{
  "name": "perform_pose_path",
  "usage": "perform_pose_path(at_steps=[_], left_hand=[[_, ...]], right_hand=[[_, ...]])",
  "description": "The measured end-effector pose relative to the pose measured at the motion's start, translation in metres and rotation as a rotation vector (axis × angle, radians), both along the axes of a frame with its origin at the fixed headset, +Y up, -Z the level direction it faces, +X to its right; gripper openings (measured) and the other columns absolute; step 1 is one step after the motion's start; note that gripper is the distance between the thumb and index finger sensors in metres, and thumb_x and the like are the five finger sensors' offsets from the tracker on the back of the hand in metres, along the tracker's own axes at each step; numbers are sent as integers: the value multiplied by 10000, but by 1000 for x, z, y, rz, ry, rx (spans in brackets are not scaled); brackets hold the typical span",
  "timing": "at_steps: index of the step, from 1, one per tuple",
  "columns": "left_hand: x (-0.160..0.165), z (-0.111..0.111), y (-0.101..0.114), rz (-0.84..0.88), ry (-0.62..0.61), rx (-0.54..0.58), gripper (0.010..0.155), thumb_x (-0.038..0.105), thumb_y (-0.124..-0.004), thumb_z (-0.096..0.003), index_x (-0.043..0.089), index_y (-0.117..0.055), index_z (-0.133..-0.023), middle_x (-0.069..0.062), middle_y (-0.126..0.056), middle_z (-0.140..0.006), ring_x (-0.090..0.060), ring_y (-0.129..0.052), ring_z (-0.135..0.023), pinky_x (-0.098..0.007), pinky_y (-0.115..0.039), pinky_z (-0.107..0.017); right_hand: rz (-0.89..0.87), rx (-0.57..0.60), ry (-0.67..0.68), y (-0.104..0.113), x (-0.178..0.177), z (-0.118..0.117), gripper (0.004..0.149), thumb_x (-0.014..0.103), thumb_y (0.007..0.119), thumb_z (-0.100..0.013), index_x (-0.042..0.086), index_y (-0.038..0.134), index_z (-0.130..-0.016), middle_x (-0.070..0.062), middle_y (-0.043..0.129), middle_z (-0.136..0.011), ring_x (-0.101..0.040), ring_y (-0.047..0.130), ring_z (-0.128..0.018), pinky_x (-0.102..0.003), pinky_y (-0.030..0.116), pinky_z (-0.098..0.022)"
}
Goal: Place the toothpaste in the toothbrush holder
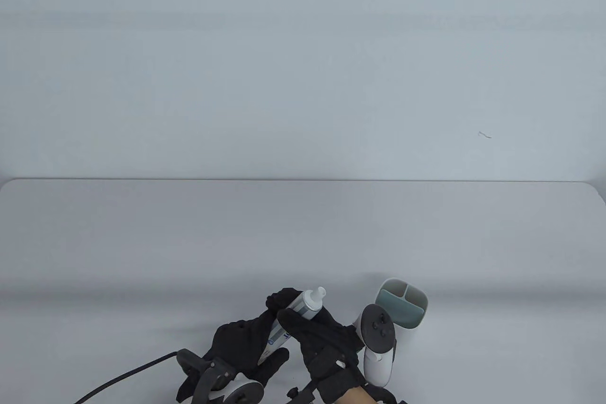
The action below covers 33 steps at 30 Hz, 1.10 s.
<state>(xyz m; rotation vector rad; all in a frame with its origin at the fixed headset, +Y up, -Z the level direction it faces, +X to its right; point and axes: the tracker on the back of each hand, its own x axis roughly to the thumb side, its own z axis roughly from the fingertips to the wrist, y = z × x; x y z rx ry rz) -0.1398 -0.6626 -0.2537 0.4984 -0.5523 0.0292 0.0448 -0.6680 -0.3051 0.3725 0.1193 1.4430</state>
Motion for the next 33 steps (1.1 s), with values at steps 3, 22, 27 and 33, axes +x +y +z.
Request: perform_pose_path(at_steps=[3, 22, 27, 33], left_hand=[[2, 1, -2, -29, -13, 12, 707, 532, -672, -555, 157, -392, -1084, -68, -829, -970, -154, -974, -706, -438, -834, -571], [-1, -11, -15, -132, 58, -49, 760, 580, -625, -554, 134, -400, -1127, -108, -721, -1121, -406, -822, -978, -680, -658, -647], [-1, -13, -18, -147, 73, -65, 764, 585, -616, -555, 139, -387, -1132, -126, -693, -1139, -438, -790, -995, -709, -623, -646], [1, -12, -18, -165, 67, -81, 766, 583, -616, -555, 137, -385, -1133, -126, -690, -1141, -440, -788, -996, -708, -623, -647]], right_hand=[[-7, 20, -14, 0, 4, -1, 895, 519, 863, -327, 157, 509, -1064, -97, 648, -1082, -404, 679, -1020, -629, 517, -696], [-98, 180, -243, 37, 94, -8, 824, 502, 905, -305, 238, 556, -1004, -36, 711, -985, -308, 725, -948, -578, 573, -701], [-78, 262, -335, 51, 124, 0, 805, 495, 920, -310, 241, 578, -992, -31, 734, -966, -303, 744, -932, -568, 589, -697], [12, 393, -377, 67, 146, 8, 797, 477, 928, -309, 243, 587, -990, -28, 742, -962, -301, 748, -930, -571, 589, -697]])
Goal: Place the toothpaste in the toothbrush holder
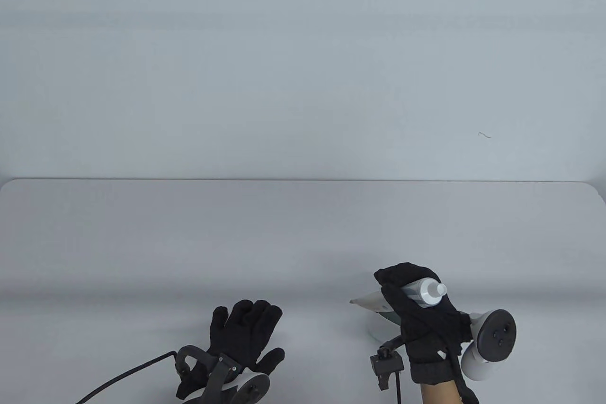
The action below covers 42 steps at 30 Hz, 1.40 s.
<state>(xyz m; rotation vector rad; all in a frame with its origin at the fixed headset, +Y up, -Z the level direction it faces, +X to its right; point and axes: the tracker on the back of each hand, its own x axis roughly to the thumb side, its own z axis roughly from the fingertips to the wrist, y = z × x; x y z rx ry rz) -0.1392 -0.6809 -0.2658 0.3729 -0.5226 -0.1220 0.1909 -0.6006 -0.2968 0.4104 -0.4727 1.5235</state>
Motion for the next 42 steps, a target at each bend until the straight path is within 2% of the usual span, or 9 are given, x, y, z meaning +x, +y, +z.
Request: perform_pose_path(at_steps=[11, 17, 18, 24, 38, 39, 40, 41, 42], left_hand=[[0, 0, 1, -10, 8, -15, 763, 581, -614, -557, 139, -381, -1133, -133, -676, -1149, -450, -775, -1004, -710, -620, -647], [0, -1, 1, -135, 88, 10, 798, 614, -549, -574, 131, -290, -1153, -235, -505, -1212, -575, -609, -1052, -758, -542, -645], [0, -1, 1, -140, 91, 9, 800, 618, -536, -576, 134, -272, -1156, -247, -484, -1216, -588, -583, -1056, -764, -529, -645], [0, -3, -2, -115, 75, -74, 806, 625, -496, -581, 130, -226, -1157, -256, -429, -1229, -609, -535, -1065, -779, -499, -644], [1, -5, -5, -121, 59, -97, 795, 616, -494, -581, 133, -230, -1154, -252, -456, -1224, -596, -562, -1063, -776, -507, -644], [1, -5, -6, -121, 59, -98, 795, 615, -494, -582, 132, -230, -1155, -253, -457, -1224, -593, -564, -1063, -775, -508, -645], [1, -5, -6, -120, 60, -98, 794, 615, -495, -581, 133, -232, -1154, -244, -453, -1227, -594, -565, -1063, -776, -508, -644], [1, -5, -6, -120, 60, -98, 793, 614, -495, -581, 133, -233, -1155, -247, -459, -1225, -594, -565, -1063, -775, -510, -644], [1, -5, -6, -121, 59, -101, 791, 613, -496, -581, 133, -237, -1155, -246, -459, -1226, -594, -567, -1062, -775, -511, -644]], right_hand=[[88, -16, -103, 3, 19, 3, 798, 477, 928, -307, 233, 597, -990, -40, 749, -958, -315, 753, -923, -579, 591, -691], [97, -42, -142, -1, 25, 2, 797, 479, 928, -306, 231, 600, -989, -45, 753, -955, -319, 756, -919, -582, 593, -687], [102, -48, -147, -1, 26, 1, 817, 442, 952, -284, 228, 600, -990, -44, 752, -956, -319, 755, -920, -582, 592, -688], [113, -82, -181, -12, 29, -3, 817, 444, 951, -284, 231, 600, -990, -48, 750, -958, -320, 756, -919, -583, 592, -687], [172, -156, -242, -35, 35, -15, 810, 445, 950, -283, 233, 606, -986, -51, 749, -961, -323, 757, -920, -584, 591, -687], [175, -160, -243, -36, 35, -16, 849, 444, 950, -284, 166, 598, -1005, -50, 749, -961, -323, 757, -920, -583, 591, -687], [180, -168, -245, -38, 36, -17, 811, 445, 951, -283, 233, 606, -986, -51, 748, -962, -322, 757, -920, -584, 590, -687], [181, -175, -247, -40, 36, -17, 812, 445, 950, -284, 232, 605, -987, -50, 749, -962, -322, 757, -920, -583, 591, -687], [182, -186, -249, -42, 37, -18, 849, 445, 951, -283, 165, 599, -1004, -51, 749, -962, -323, 756, -921, -583, 590, -688]])
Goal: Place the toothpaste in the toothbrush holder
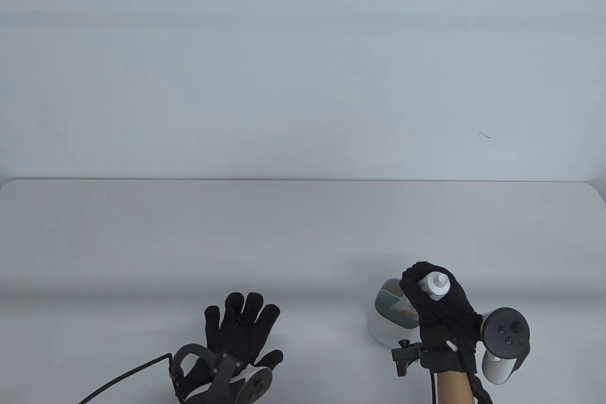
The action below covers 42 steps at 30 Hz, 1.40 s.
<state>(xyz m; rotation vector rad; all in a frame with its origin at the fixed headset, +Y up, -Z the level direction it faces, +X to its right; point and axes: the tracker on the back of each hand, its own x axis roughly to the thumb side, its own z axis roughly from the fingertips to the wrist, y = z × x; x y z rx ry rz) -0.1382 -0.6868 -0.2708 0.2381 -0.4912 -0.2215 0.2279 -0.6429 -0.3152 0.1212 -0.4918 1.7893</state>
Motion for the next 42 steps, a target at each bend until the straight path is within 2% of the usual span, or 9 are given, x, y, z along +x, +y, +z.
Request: perform_pose_path(at_steps=[14, 22, 30, 36, 42], left_hand=[[-1, -1, -1, 6, -2, -16, 786, 608, -500, -581, 137, -245, -1155, -248, -474, -1222, -587, -576, -1063, -771, -517, -645], [-1, -2, -2, 10, -3, -20, 783, 606, -501, -582, 137, -246, -1155, -246, -472, -1222, -587, -579, -1061, -769, -520, -647], [-2, -3, -2, 12, -3, -23, 782, 604, -502, -582, 137, -247, -1154, -243, -477, -1221, -585, -581, -1061, -768, -523, -646], [-2, -3, -3, 12, -4, -27, 781, 604, -501, -582, 137, -245, -1154, -240, -473, -1223, -584, -581, -1062, -765, -525, -648], [-2, -3, -4, 14, -4, -31, 782, 604, -502, -582, 137, -245, -1154, -243, -474, -1222, -584, -583, -1061, -765, -527, -647]], right_hand=[[-8, -102, -12, -34, -2, -12, 879, 473, 937, -278, 166, 586, -1023, -76, 729, -993, -346, 742, -936, -595, 573, -689], [41, -166, -14, -45, -6, -15, 881, 459, 933, -286, 173, 581, -1040, -99, 706, -1035, -375, 727, -959, -603, 565, -686], [99, -193, -35, -46, -10, -15, 689, 454, 892, -409, 208, 633, -999, -99, 727, -1026, -387, 748, -936, -599, 563, -686], [147, -205, -38, -46, -12, -16, 614, 437, 874, -463, 214, 648, -989, -94, 737, -1025, -390, 760, -926, -598, 561, -687], [147, -208, -40, -46, -12, -16, 604, 433, 868, -478, 214, 642, -995, -91, 735, -1031, -391, 761, -926, -600, 558, -688]])
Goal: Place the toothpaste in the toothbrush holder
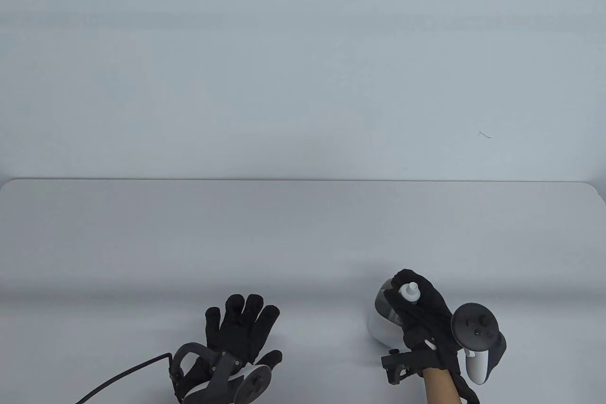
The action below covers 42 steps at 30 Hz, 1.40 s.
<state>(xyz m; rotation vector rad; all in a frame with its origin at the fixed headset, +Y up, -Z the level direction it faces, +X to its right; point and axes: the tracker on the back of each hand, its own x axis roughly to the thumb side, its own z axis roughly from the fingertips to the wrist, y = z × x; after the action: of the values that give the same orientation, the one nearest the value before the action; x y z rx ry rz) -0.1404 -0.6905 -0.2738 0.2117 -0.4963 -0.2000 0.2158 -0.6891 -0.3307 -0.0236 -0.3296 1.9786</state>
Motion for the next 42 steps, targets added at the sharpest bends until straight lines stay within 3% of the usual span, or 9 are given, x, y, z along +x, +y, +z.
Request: perform_pose_path(at_steps=[14, 23, 42], left_hand=[[-1, -1, -1, 3, 4, -9, 781, 602, -503, -582, 137, -245, -1154, -240, -476, -1222, -581, -585, -1062, -762, -531, -650], [-1, -1, -1, 4, 7, -10, 779, 601, -503, -583, 139, -245, -1154, -240, -480, -1222, -578, -588, -1062, -761, -533, -649], [-2, -2, -2, 7, 5, -13, 779, 601, -503, -583, 138, -246, -1154, -240, -481, -1221, -577, -591, -1061, -761, -534, -650]], right_hand=[[2, 29, -39, 2, 5, 4, 660, 470, 819, -534, 210, 544, -1075, -90, 668, -1111, -401, 729, -966, -636, 501, -702], [-8, 31, -101, 2, 12, 7, 672, 495, 809, -537, 202, 544, -1080, -110, 661, -1118, -415, 724, -976, -664, 479, -693], [35, 43, -83, 6, 9, 7, 667, 499, 802, -542, 214, 537, -1084, -97, 649, -1130, -419, 704, -1000, -672, 463, -698]])
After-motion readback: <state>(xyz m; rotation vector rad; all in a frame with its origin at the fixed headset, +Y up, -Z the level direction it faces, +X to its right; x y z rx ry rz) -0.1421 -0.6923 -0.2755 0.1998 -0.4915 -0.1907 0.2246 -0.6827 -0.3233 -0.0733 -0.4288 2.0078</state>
